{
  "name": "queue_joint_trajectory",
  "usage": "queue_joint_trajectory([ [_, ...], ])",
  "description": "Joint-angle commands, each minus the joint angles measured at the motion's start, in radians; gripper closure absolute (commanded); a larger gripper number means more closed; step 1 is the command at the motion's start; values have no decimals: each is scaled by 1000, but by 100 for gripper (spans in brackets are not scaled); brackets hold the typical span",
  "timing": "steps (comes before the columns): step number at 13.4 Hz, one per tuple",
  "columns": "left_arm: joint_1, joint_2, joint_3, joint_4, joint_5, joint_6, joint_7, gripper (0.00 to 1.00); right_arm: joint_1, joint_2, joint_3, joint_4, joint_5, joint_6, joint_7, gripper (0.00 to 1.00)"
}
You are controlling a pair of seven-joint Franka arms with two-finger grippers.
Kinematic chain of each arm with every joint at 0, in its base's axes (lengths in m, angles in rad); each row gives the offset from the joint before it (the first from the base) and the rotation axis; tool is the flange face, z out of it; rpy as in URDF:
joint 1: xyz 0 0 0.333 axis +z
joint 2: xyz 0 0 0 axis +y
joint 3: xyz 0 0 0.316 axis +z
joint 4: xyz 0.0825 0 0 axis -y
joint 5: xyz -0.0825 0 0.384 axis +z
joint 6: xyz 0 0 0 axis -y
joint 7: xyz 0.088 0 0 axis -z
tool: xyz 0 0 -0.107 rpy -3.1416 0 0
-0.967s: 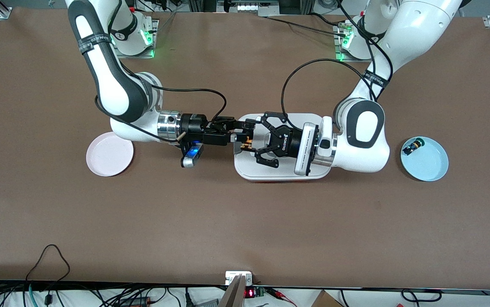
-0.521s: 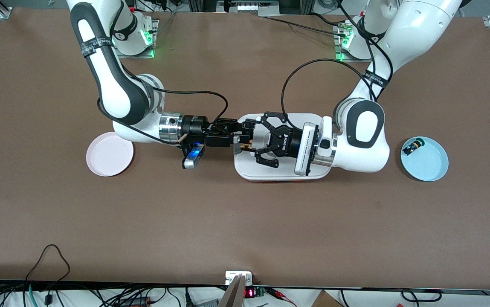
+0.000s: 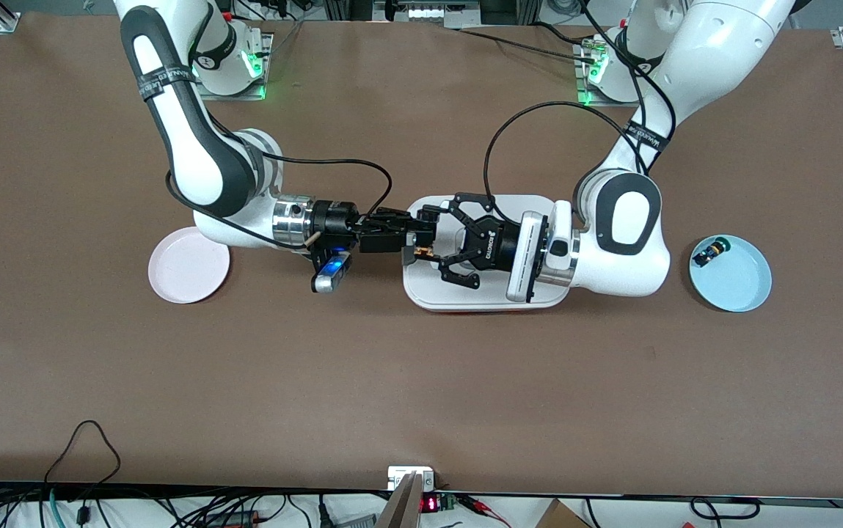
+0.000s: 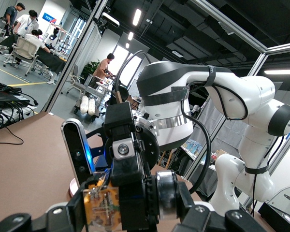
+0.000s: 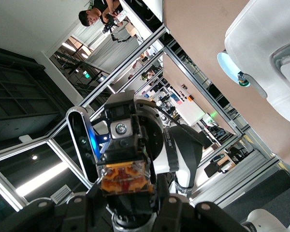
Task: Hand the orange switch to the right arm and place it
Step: 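Grasp the switch with the right gripper from the left gripper, then open the left gripper while the right gripper pulls the switch away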
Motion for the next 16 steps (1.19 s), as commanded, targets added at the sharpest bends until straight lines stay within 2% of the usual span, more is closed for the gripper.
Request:
queue_joint_trajectory([
  [1, -8, -14, 1, -3, -35, 13, 34, 1, 3, 11, 1, 18, 6, -4, -33, 81],
  [6, -5, -14, 1, -4, -32, 1, 33, 0, -28, 1, 0, 18, -17, -6, -52, 83],
  [9, 9, -17, 3, -9, -23, -36, -67, 0, -117, -57, 3, 18, -277, -59, -49, 84],
  [11, 13, -27, 6, -4, 14, -37, -191, 0, -187, -73, 1, 16, -339, -192, -47, 84],
  [13, 18, -60, 7, -6, 104, -39, -347, 0, -241, -85, 1, 16, -443, -261, -47, 84],
  [16, 33, -79, 15, 2, 293, -101, -565, 0, -284, -120, 1, 16, -709, -329, -60, 84],
])
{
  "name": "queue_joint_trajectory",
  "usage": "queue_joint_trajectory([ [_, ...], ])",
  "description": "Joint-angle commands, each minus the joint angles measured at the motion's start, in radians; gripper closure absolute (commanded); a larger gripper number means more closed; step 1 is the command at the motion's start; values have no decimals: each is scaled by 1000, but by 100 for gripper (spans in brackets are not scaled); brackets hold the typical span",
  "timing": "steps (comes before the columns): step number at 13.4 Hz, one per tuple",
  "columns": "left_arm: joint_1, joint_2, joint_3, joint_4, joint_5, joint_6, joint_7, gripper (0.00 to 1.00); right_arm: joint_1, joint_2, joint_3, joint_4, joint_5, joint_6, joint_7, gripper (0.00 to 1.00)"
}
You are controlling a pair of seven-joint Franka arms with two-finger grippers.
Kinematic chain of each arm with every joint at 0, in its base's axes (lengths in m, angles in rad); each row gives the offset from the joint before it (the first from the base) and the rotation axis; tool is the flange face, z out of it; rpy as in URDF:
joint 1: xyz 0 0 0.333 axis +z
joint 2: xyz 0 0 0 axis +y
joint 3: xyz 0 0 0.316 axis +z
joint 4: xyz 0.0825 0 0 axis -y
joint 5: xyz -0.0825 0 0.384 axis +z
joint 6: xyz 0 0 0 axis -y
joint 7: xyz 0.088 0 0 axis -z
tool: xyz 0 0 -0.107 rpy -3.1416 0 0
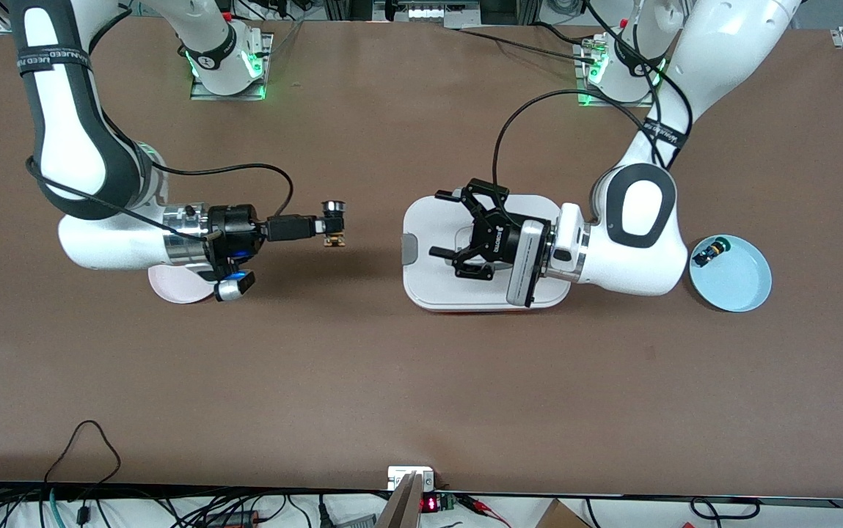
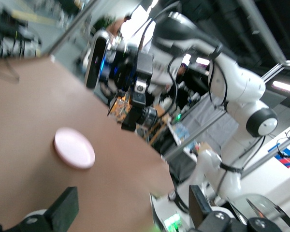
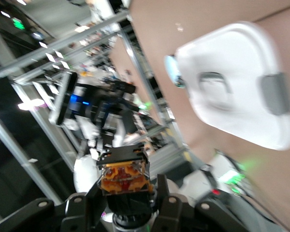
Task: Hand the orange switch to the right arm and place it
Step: 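Open the left gripper while the right gripper pulls the switch away, then lower the switch onto the white plate with the right gripper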
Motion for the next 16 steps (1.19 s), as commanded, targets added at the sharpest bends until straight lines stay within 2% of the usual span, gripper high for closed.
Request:
queue_joint_trajectory([
  [1, 31, -27, 11, -3, 158, -59, -174, 0, -25, -40, 11, -7, -211, -44, -31, 84],
  [2, 48, -29, 11, -2, 249, -86, -232, 0, -38, -48, 11, -7, -272, -70, -66, 84],
  [5, 85, -44, 11, 6, 479, -169, -416, 0, -77, -82, 11, -7, -543, -119, -236, 85],
  [7, 101, -47, 11, 49, 632, -227, -551, 0, -81, -99, 11, -5, -765, -112, -409, 85],
  [9, 101, -47, 12, 101, 774, -273, -657, 0, -83, -99, 11, -5, -937, -101, -593, 85],
  [12, 133, -47, 12, 187, 984, -347, -769, 0, -80, -99, 11, -18, -1256, 41, -839, 85],
  [15, 148, -47, 15, 273, 1131, -428, -903, 0, -88, -99, 11, -68, -1424, 193, -1025, 85],
  [16, 147, -47, 15, 305, 1186, -453, -967, 0, -97, -99, 11, -105, -1441, 248, -1059, 85],
])
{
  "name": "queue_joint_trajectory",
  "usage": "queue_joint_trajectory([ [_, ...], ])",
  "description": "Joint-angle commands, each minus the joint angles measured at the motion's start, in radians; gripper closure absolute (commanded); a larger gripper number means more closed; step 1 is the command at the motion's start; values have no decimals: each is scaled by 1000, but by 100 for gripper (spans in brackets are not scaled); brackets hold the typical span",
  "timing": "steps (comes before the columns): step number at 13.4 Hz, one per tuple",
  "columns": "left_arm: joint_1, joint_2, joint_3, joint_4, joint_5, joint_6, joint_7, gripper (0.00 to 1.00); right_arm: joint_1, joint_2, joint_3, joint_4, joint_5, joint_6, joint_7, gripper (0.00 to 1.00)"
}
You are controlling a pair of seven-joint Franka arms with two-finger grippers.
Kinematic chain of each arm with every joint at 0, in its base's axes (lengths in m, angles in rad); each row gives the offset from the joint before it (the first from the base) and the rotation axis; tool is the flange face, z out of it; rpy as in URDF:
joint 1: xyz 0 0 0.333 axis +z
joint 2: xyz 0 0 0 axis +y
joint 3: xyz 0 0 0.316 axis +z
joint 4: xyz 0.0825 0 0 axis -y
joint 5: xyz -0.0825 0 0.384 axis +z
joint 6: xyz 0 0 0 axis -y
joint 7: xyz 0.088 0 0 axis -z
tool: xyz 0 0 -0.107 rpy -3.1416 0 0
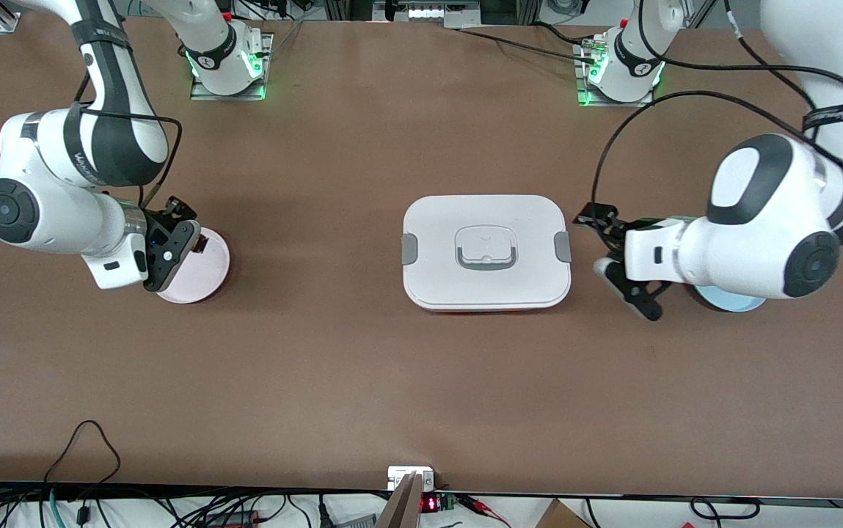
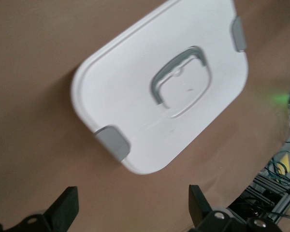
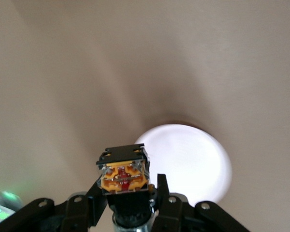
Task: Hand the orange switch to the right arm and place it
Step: 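Lower the switch onto the white plate with the right gripper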
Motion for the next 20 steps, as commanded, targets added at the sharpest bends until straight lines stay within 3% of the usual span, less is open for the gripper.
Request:
queue_joint_trajectory([
  [1, -13, 0, -2, 94, 149, -83, -155, 0, -32, -15, 10, -116, -53, 153, -130, 85],
  [5, -26, -41, -19, 103, 347, -103, -211, 0, -99, 6, 11, -297, -53, 439, -330, 85],
  [7, -59, -83, -22, 103, 435, -133, -215, 0, -118, 34, 10, -327, -55, 502, -380, 85],
  [10, -46, -133, 16, 94, 434, -112, -238, 0, -136, 84, 10, -342, -55, 577, -417, 85],
  [12, -56, -205, 102, 26, 375, -79, -324, 0, -159, 95, 10, -373, -55, 616, -420, 85],
  [14, -67, -343, 191, -137, 285, 14, -384, 0, -156, 103, 10, -406, -55, 668, -421, 85],
  [18, -128, -437, 351, -209, 220, 75, -381, 0, -149, 103, 10, -466, -53, 732, -417, 85],
  [19, -125, -461, 371, -244, 155, 102, -387, 0, -149, 101, 11, -466, -53, 731, -408, 81],
  [20, -112, -490, 377, -280, 141, 150, -372, 0, -150, 97, 11, -466, -45, 725, -395, 27],
])
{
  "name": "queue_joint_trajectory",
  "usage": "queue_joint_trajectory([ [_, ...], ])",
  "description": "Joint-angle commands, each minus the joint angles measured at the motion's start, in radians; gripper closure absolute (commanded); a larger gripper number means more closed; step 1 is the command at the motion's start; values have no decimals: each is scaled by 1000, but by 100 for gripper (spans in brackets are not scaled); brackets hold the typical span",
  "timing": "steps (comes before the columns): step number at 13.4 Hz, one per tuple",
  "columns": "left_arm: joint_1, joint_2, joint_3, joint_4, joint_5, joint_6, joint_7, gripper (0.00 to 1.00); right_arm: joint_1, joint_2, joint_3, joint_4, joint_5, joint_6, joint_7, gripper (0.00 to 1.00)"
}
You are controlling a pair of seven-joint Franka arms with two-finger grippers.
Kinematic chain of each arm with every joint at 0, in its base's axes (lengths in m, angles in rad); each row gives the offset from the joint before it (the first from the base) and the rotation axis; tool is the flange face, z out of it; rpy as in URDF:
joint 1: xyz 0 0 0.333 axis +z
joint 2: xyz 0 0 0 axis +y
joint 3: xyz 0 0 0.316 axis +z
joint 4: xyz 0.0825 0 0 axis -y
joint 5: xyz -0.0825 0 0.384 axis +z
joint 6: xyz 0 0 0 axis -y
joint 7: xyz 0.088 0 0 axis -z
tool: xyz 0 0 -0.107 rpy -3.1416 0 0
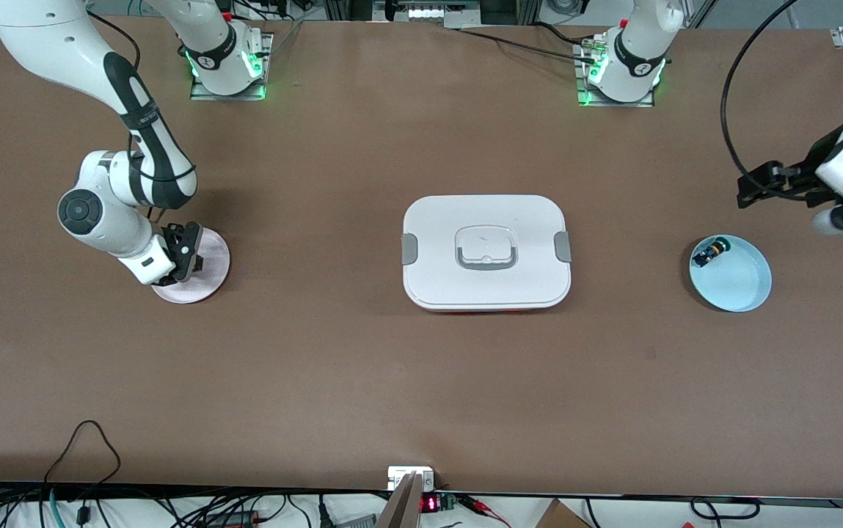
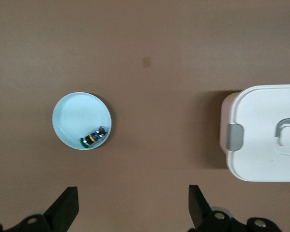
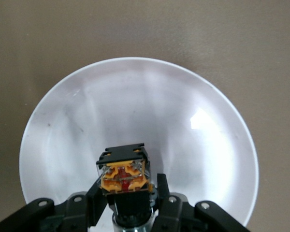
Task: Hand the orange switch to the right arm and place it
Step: 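Open the right gripper to release the switch on the plate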
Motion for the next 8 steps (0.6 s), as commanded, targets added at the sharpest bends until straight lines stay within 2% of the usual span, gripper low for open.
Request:
queue_joint_trajectory([
  [1, 0, -108, 38, -148, -56, 87, -8, 0, -7, -33, 9, -21, -6, 8, 13, 0],
  [5, 0, -123, 40, -264, -44, 177, 0, 0, -7, -88, 9, 14, 4, -29, 130, 0],
  [8, 2, -130, 26, -279, -13, 206, 90, 0, 13, -134, 7, 150, 15, -234, 326, 0],
])
